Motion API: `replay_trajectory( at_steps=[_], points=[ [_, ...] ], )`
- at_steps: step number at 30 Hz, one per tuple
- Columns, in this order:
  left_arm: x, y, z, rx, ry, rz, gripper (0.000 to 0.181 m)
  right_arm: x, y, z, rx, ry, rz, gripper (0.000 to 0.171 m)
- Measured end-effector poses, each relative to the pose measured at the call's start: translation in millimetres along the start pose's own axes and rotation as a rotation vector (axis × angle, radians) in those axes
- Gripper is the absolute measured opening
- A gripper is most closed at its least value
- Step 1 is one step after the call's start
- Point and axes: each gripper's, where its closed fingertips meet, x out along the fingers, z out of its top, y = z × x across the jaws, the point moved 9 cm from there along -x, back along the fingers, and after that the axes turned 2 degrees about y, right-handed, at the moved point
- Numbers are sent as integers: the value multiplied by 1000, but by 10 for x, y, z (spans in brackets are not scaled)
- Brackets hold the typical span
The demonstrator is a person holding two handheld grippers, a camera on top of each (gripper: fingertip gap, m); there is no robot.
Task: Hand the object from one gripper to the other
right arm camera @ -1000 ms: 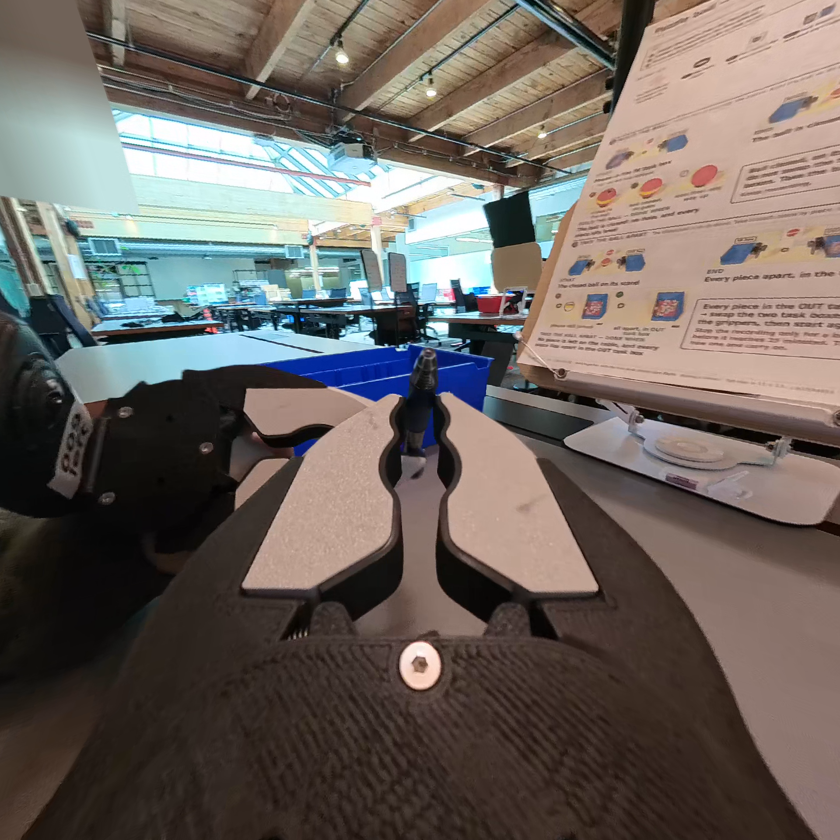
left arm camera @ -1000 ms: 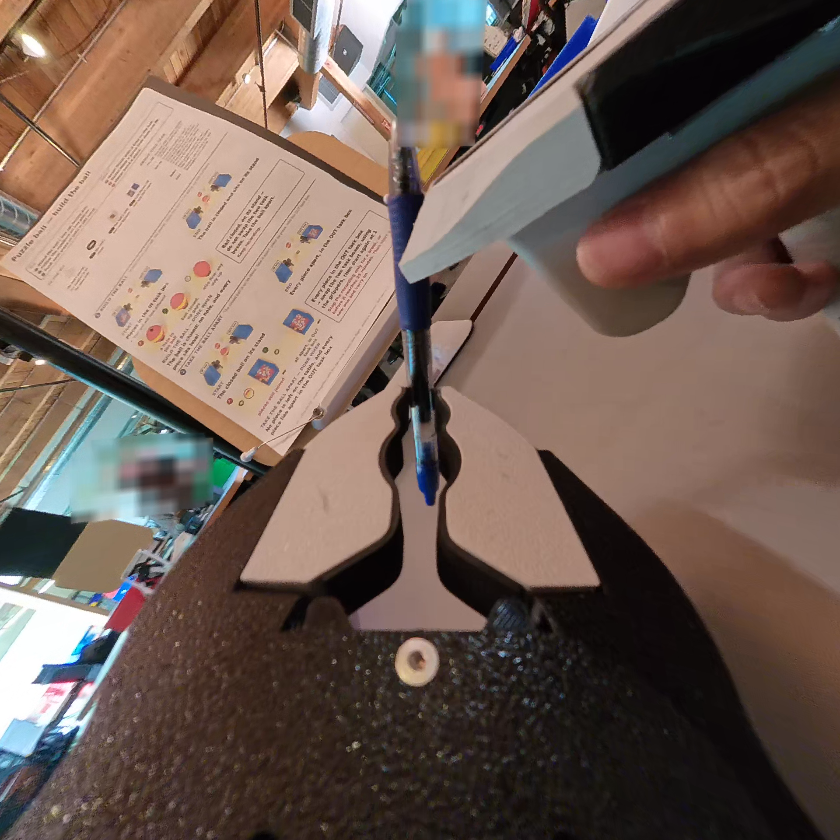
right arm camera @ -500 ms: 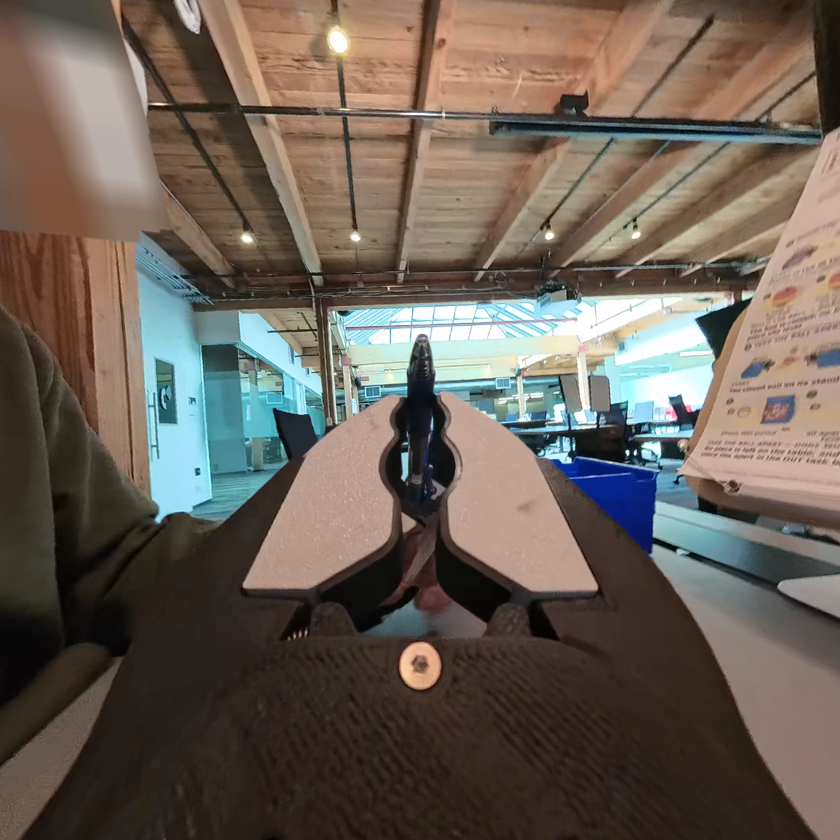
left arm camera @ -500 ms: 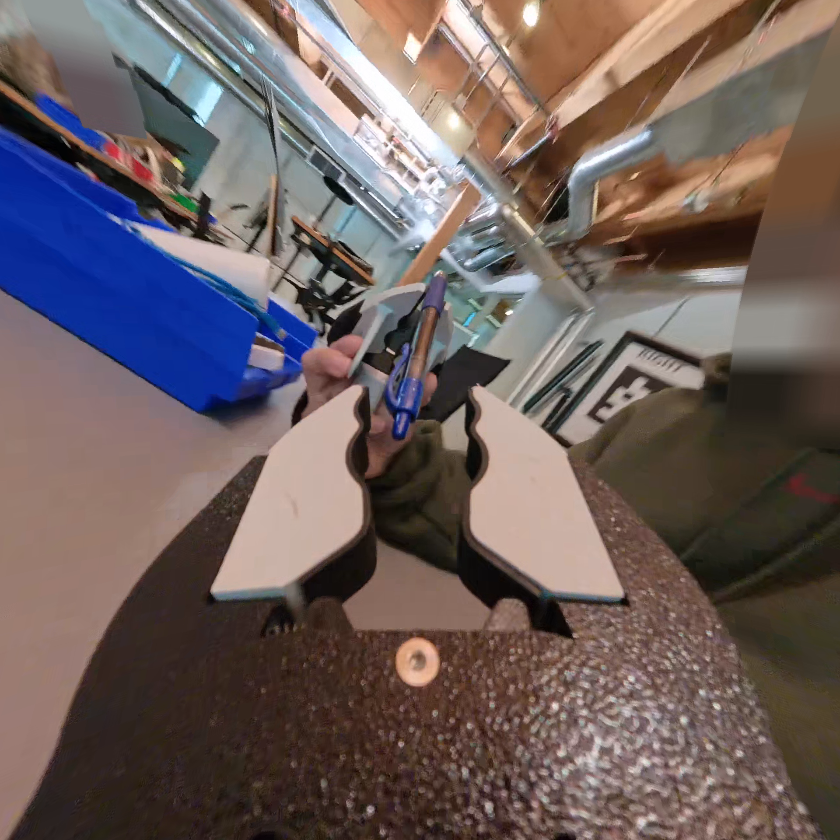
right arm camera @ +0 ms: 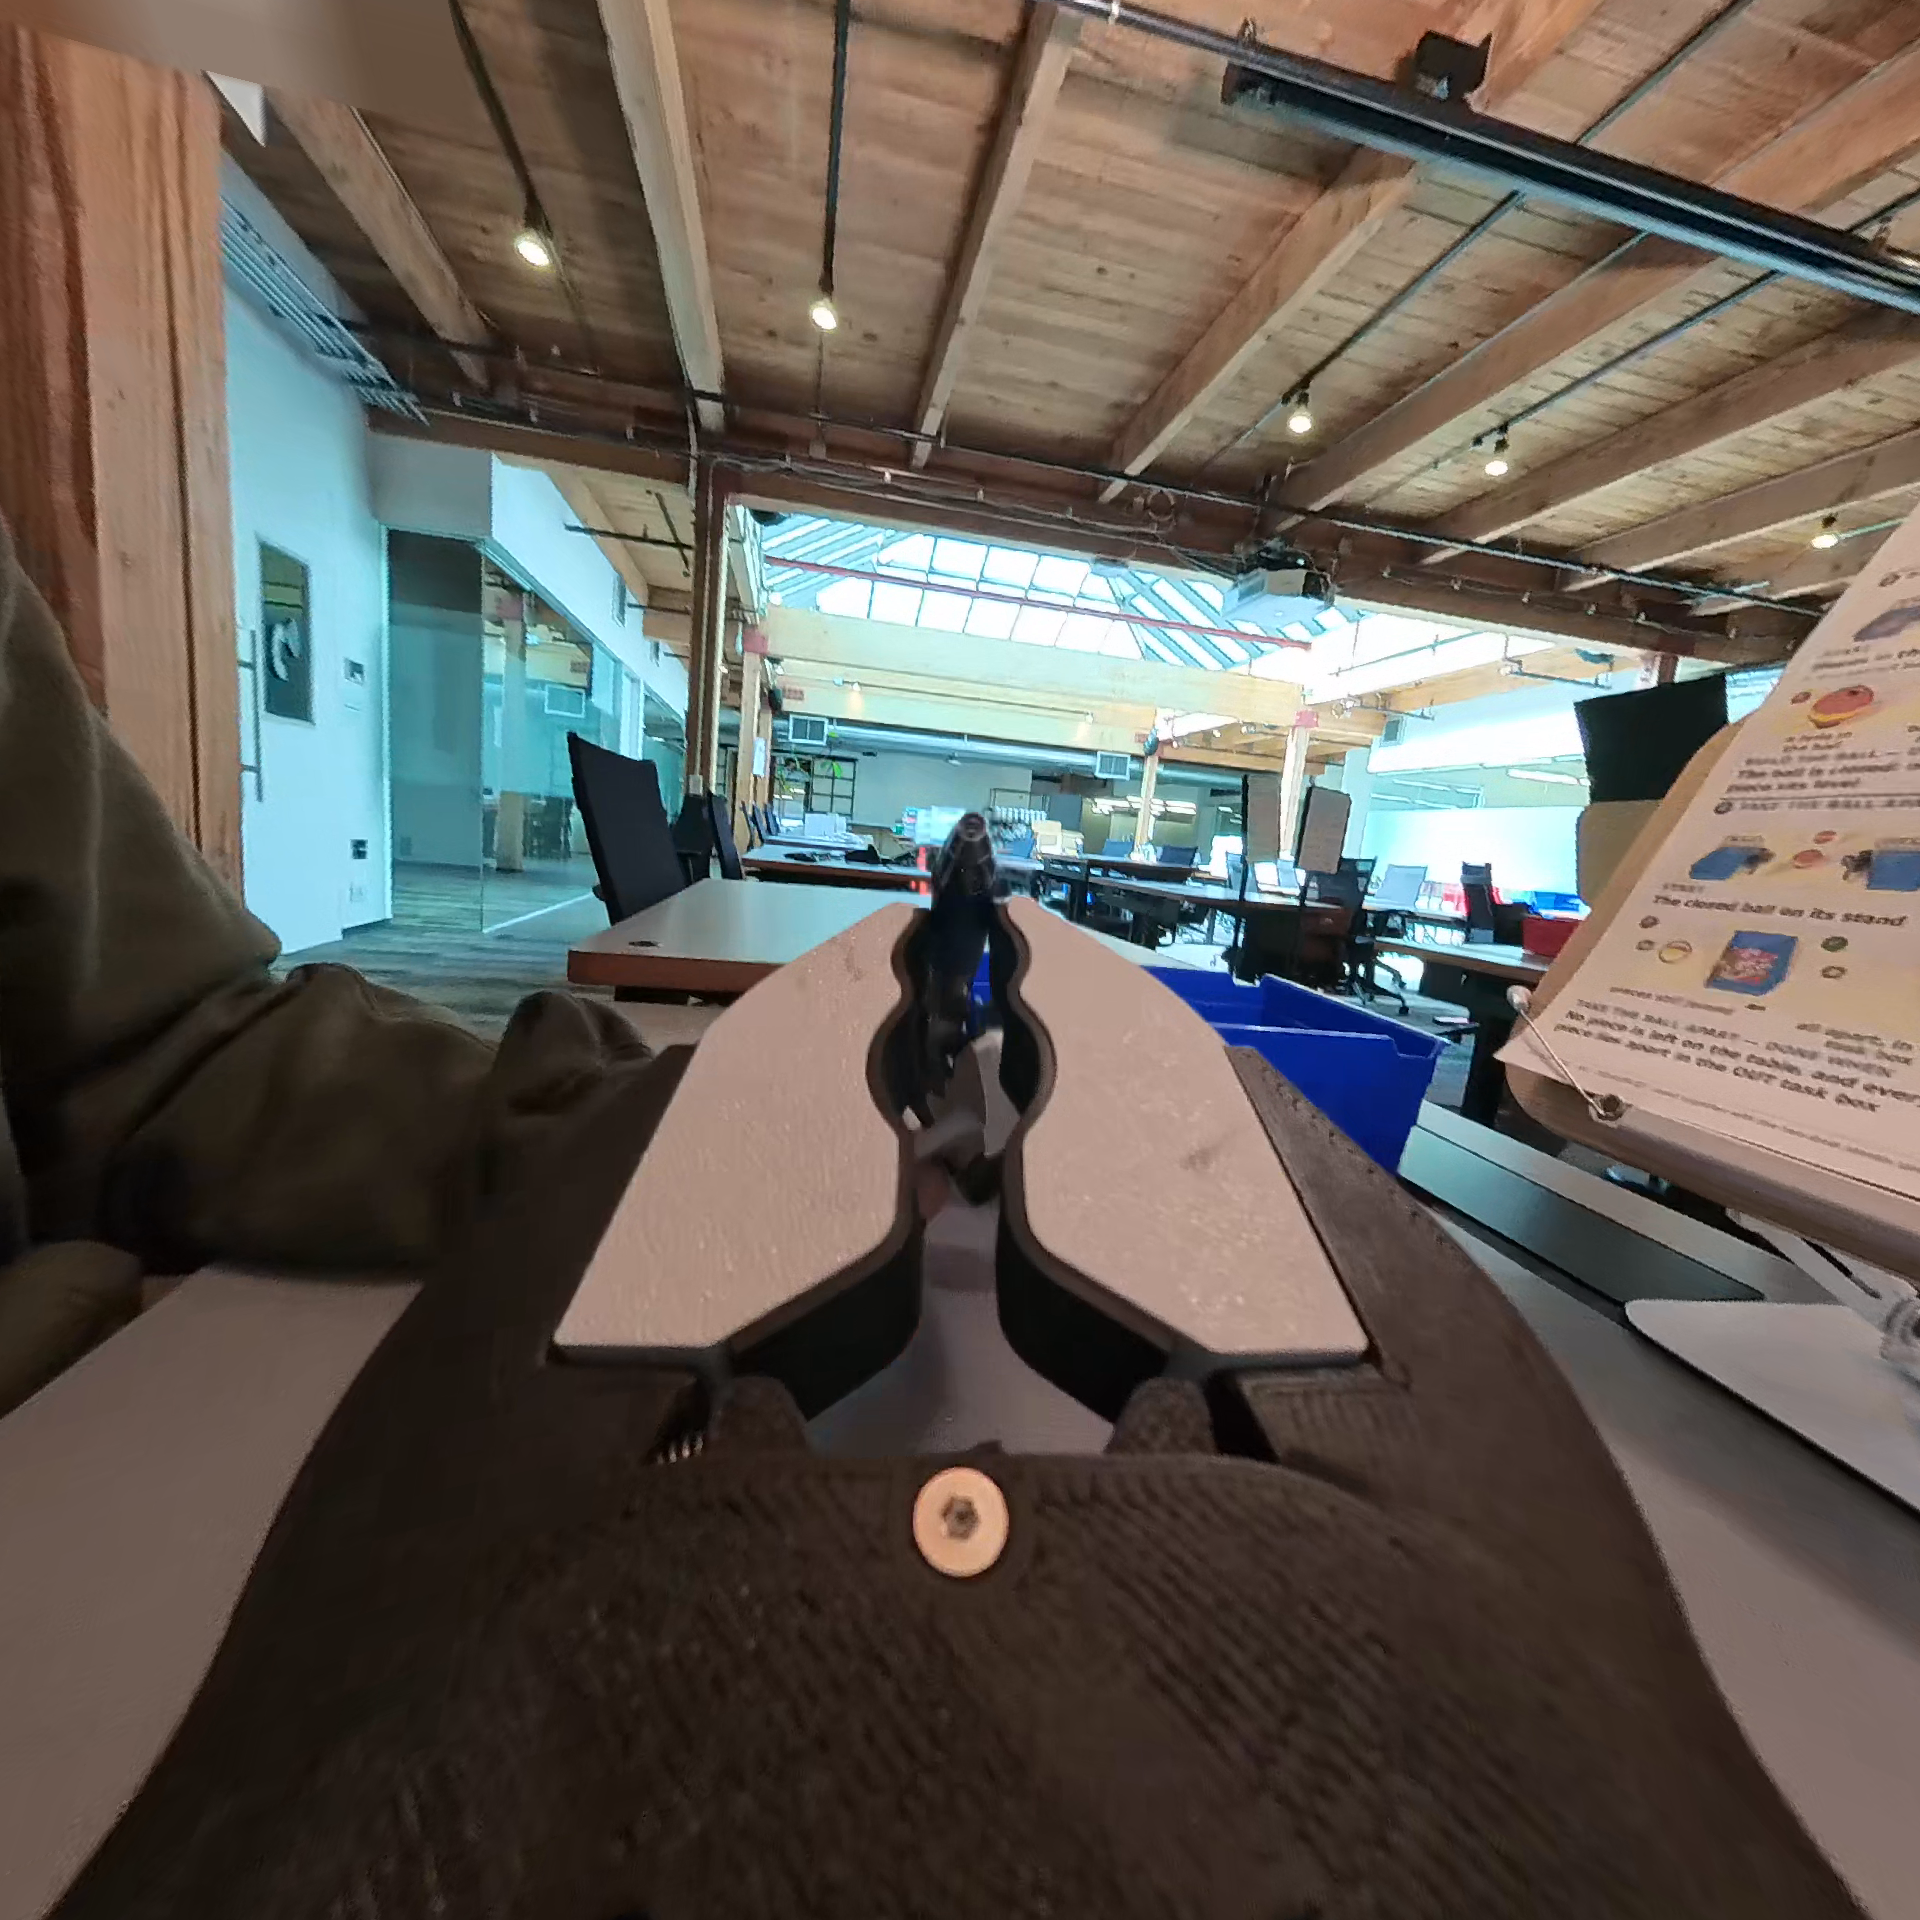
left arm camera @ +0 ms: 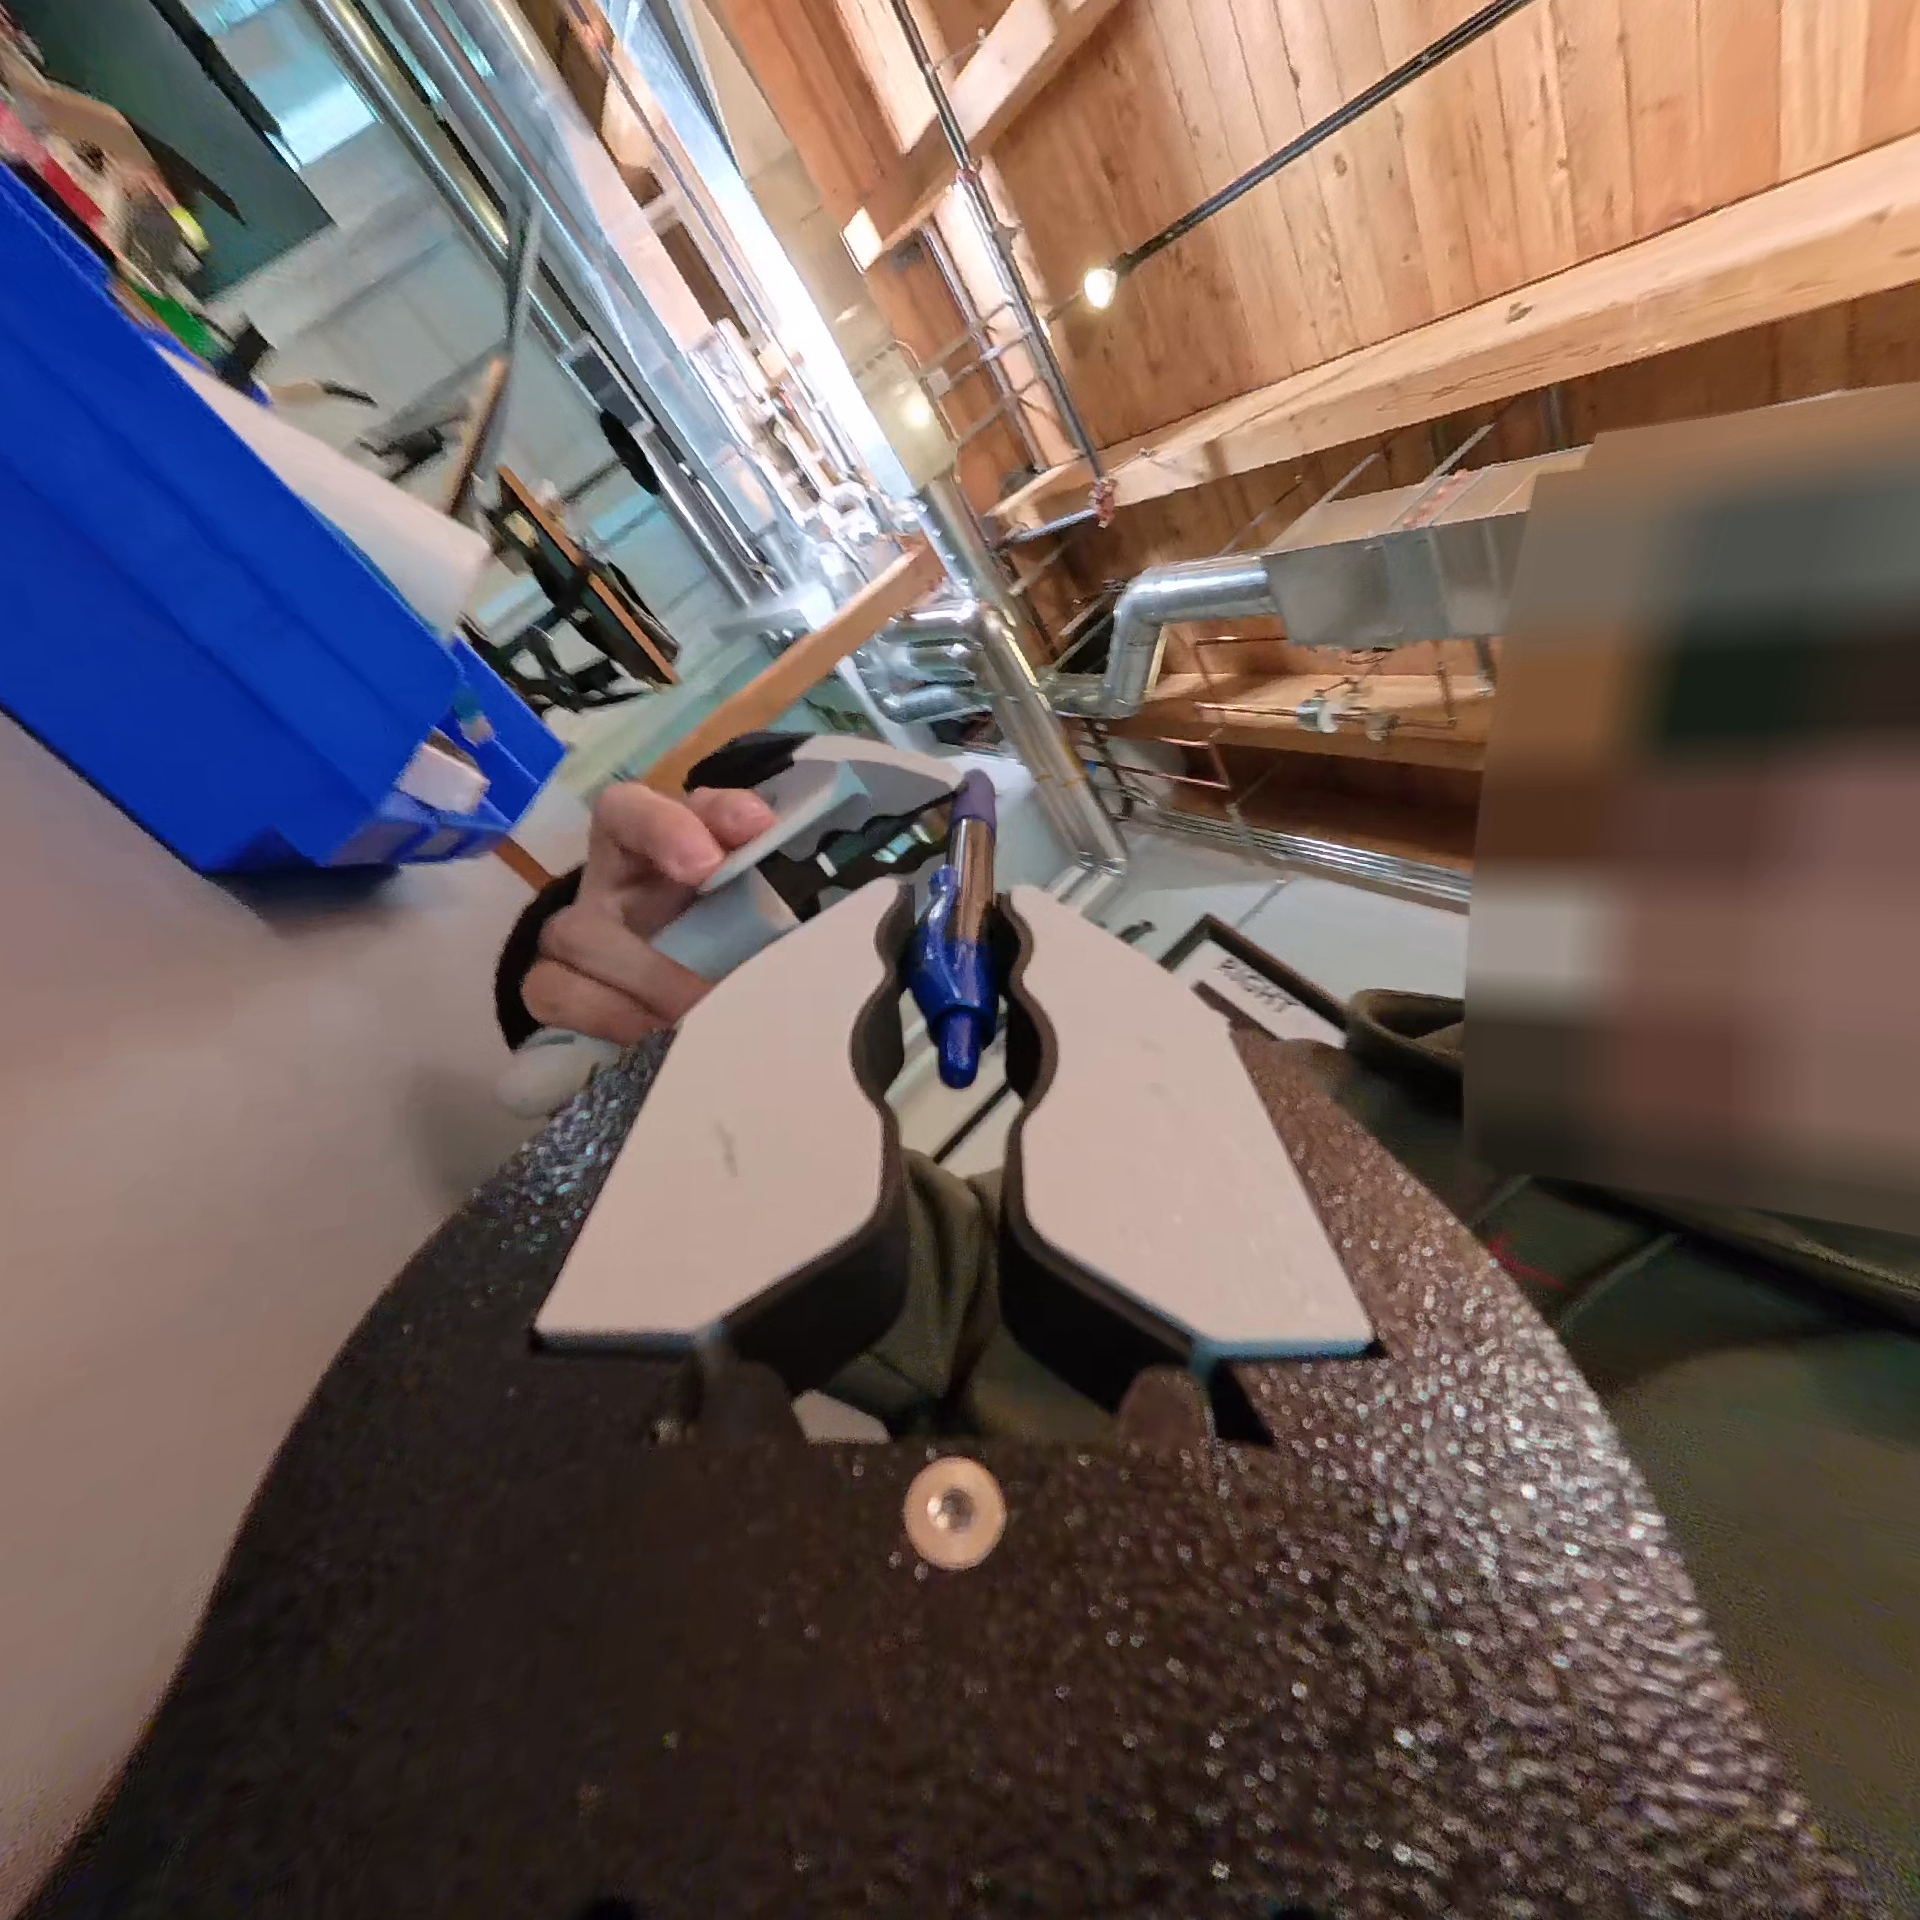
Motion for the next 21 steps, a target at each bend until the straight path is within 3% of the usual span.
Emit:
replay_trajectory(
  at_steps=[3,4,5,6,9,12,14,19,21],
  points=[
    [-38,-41,51,124,-23,85,13,-22,-38,-47,3,57,-68,12],
    [-58,-51,70,181,-33,134,13,-31,-63,-65,-10,80,-132,16],
    [-82,-60,92,253,-38,206,13,-42,-95,-72,-39,101,-217,32],
    [-109,-73,117,340,-34,293,13,-54,-127,-72,-81,134,-306,46],
    [-160,-174,184,640,-27,556,13,-76,-155,-80,-357,343,-484,53],
    [-128,-274,199,867,28,780,13,-1,-65,-220,-813,632,-506,47],
    [-48,-316,164,989,72,865,13,90,-28,-372,-980,774,-499,48],
    [220,-309,-7,1157,210,940,13,291,-19,-471,-1143,798,-578,43],
    [296,-289,-71,1182,235,927,13,308,-26,-484,-1166,821,-577,11]
  ],
)
